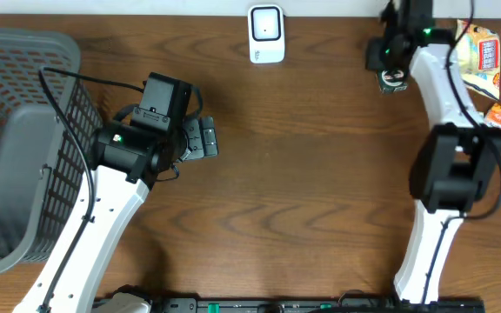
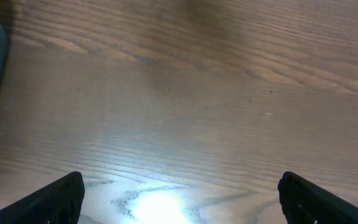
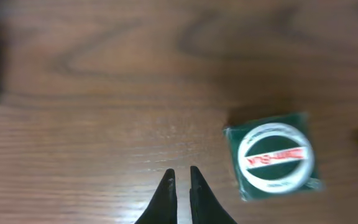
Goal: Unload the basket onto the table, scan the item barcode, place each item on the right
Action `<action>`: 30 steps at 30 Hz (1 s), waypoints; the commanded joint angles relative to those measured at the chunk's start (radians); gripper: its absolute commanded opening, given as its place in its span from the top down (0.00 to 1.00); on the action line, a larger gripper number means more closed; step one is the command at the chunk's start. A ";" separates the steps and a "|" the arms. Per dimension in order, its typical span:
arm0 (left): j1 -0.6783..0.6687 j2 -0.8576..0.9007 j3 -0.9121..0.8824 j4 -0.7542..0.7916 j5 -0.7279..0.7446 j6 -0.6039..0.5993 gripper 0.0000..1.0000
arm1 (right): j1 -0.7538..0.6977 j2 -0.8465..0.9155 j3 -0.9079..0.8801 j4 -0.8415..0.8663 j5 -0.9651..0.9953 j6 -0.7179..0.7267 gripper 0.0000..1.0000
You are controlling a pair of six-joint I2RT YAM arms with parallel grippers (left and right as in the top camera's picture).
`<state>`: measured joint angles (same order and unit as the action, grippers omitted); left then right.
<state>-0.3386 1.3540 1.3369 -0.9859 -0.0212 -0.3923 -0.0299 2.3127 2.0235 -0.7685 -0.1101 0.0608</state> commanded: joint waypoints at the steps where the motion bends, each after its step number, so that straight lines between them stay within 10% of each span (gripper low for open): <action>1: -0.004 -0.002 0.015 -0.001 0.005 0.006 0.02 | -0.018 0.081 -0.010 0.031 -0.027 -0.002 0.98; 23: -0.004 -0.002 0.015 -0.001 0.005 0.006 0.02 | -0.203 0.121 -0.011 0.064 0.370 -0.016 0.99; 30: -0.004 -0.002 0.015 -0.001 0.005 0.006 0.02 | -0.218 0.006 -0.011 0.005 0.223 -0.017 0.97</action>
<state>-0.3386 1.3540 1.3369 -0.9859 -0.0212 -0.3923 -0.2722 2.4283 2.0129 -0.7631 0.1623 0.0517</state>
